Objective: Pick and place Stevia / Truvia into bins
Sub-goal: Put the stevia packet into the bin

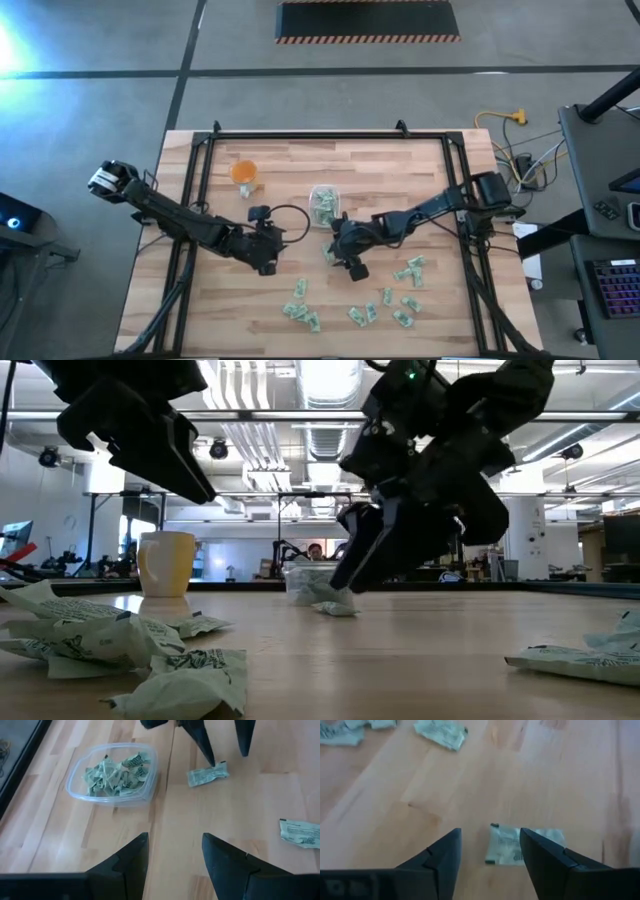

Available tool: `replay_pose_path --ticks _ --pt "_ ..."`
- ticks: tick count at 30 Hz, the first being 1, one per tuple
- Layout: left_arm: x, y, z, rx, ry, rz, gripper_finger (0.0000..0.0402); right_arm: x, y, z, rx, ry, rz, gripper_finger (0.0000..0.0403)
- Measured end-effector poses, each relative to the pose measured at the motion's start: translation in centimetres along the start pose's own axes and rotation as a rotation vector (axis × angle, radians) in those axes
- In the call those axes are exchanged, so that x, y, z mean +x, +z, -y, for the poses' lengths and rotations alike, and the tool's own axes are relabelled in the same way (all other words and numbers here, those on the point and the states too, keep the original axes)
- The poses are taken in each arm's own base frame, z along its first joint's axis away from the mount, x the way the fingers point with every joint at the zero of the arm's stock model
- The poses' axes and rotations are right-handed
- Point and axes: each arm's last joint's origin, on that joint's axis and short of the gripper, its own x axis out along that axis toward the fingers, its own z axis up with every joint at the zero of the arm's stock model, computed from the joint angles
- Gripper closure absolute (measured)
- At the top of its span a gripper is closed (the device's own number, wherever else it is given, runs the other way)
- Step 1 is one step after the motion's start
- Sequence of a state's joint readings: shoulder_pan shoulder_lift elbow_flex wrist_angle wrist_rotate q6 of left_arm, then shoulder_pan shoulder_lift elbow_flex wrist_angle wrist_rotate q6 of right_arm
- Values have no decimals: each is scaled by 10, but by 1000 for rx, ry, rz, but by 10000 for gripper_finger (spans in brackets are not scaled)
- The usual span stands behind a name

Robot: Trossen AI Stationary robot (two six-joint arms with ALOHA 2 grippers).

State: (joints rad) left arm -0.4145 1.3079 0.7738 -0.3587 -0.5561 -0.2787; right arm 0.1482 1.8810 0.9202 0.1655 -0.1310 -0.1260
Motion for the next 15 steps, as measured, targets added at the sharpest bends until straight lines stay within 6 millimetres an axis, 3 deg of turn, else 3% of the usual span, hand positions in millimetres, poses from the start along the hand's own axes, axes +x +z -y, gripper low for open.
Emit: replay_pose_path --ticks 15 --pt "1 -1 0 2 1 -2 233 6 -4 7 54 -87 -73 218"
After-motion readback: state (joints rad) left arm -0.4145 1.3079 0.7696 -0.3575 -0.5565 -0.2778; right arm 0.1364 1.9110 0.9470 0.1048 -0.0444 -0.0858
